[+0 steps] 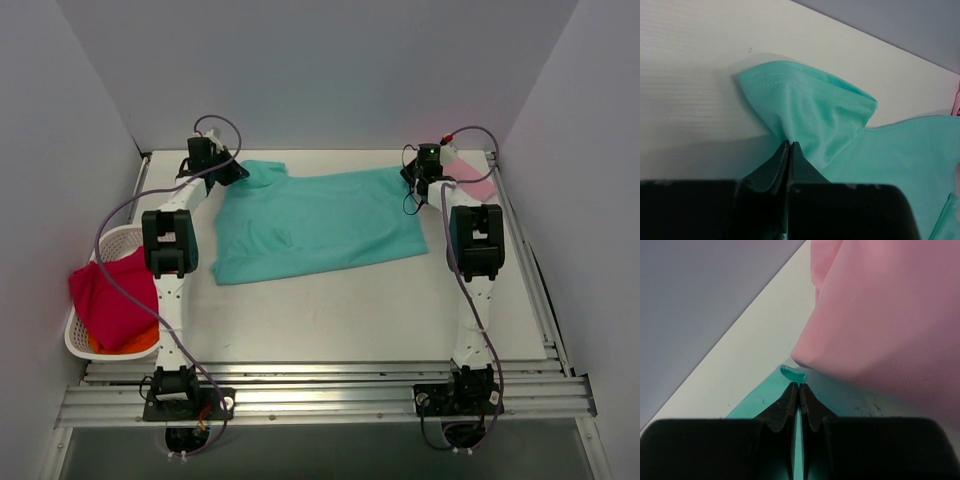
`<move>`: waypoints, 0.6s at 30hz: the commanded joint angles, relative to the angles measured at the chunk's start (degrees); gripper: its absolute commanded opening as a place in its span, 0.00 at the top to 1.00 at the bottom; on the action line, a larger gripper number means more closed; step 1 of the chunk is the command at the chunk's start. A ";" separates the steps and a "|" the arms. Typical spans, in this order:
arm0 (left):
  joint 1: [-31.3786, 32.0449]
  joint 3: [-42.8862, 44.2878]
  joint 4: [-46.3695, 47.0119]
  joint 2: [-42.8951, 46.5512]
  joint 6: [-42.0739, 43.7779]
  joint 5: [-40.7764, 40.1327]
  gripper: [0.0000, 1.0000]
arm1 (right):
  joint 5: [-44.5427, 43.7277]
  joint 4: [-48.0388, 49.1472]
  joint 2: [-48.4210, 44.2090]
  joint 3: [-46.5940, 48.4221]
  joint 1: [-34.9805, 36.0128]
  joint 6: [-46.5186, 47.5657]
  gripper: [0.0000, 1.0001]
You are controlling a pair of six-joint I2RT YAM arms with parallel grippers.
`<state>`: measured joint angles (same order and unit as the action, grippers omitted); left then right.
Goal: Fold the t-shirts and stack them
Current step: Fold the tshirt
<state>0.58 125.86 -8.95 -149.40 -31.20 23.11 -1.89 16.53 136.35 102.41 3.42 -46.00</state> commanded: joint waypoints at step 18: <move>-0.32 -29.94 17.12 26.60 3.25 -0.96 0.98 | 0.13 5.44 -16.47 -15.22 0.97 1.17 1.00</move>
<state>0.58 100.03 2.35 -128.49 -29.28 22.85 -1.48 19.79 125.86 89.14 3.86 -45.91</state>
